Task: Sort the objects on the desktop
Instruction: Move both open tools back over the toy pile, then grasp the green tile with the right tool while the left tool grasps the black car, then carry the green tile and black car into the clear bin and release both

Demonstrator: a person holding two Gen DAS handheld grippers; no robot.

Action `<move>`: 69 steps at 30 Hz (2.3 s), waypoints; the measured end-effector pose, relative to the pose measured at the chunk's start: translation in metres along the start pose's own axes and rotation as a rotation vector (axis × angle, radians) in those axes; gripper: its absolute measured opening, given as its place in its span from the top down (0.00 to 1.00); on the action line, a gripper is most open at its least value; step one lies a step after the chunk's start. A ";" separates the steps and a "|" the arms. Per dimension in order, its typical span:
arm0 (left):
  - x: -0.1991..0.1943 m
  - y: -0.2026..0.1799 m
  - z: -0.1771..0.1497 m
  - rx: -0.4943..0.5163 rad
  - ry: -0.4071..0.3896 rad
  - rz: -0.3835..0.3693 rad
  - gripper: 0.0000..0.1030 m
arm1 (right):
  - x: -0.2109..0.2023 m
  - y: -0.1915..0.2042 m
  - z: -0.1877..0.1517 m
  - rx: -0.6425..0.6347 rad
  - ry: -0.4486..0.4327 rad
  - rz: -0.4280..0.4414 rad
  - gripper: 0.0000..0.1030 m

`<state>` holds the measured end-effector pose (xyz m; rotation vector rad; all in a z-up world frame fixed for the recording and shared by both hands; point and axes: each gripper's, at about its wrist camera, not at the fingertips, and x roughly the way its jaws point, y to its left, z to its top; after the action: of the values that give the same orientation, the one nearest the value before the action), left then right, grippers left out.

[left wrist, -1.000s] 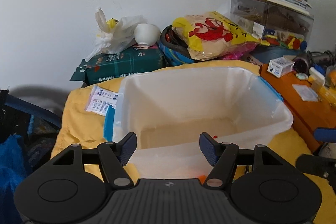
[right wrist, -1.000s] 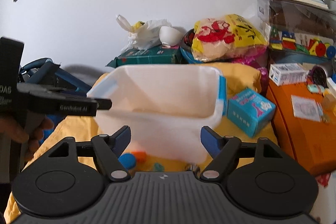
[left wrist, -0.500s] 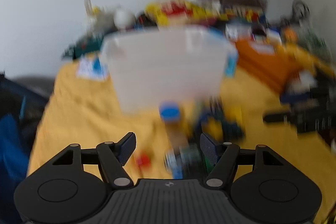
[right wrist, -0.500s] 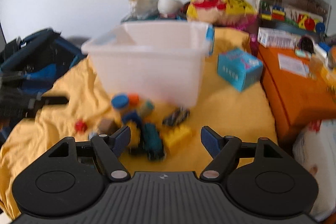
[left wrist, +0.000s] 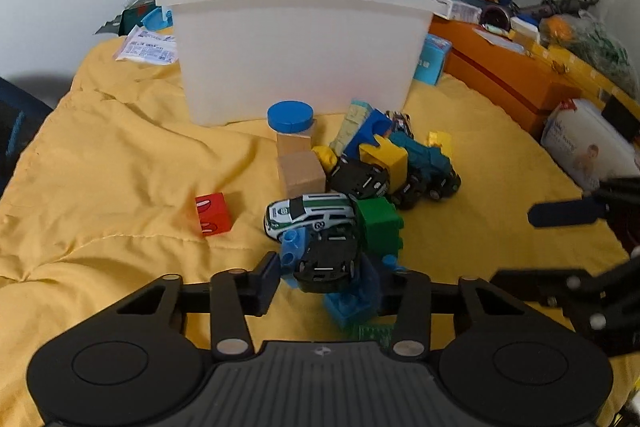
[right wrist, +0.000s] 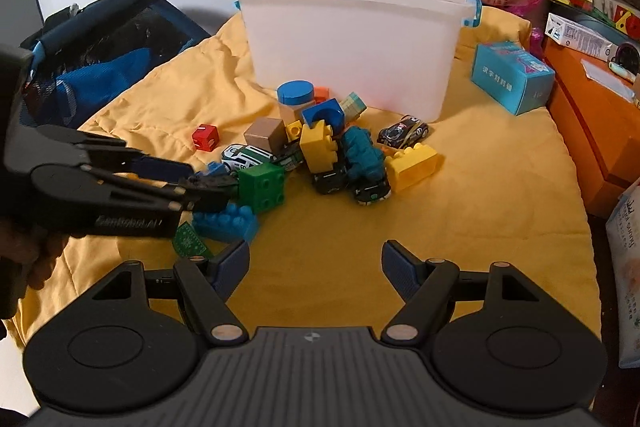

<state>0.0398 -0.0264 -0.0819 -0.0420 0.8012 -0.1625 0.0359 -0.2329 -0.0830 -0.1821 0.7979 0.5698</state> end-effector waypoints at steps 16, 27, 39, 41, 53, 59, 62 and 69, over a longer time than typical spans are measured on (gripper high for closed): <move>-0.026 0.043 0.005 -0.022 -0.039 0.053 0.68 | 0.023 0.040 0.001 -0.093 0.014 0.113 0.41; -0.029 0.054 -0.015 -0.041 0.016 0.038 0.62 | 0.048 0.076 0.001 -0.191 0.062 0.173 0.71; -0.003 0.035 -0.014 0.016 0.043 -0.025 0.46 | 0.020 0.036 -0.009 -0.102 0.049 0.128 0.77; 0.002 0.029 -0.013 0.052 0.051 -0.023 0.46 | 0.017 0.029 -0.014 -0.088 0.060 0.114 0.77; -0.010 0.028 -0.002 0.049 0.010 0.019 0.69 | 0.006 0.015 -0.014 -0.019 0.022 0.095 0.77; -0.029 0.027 0.015 0.004 -0.038 0.030 0.69 | 0.000 0.001 0.001 0.032 -0.026 0.083 0.77; -0.041 0.024 0.031 -0.014 -0.090 0.026 0.69 | -0.006 -0.005 0.012 0.054 -0.065 0.073 0.77; -0.061 0.021 0.082 -0.028 -0.187 0.036 0.69 | -0.028 -0.022 0.057 0.100 -0.189 0.057 0.77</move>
<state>0.0594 0.0022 0.0164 -0.0680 0.6176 -0.1117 0.0678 -0.2418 -0.0241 -0.0127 0.6475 0.5904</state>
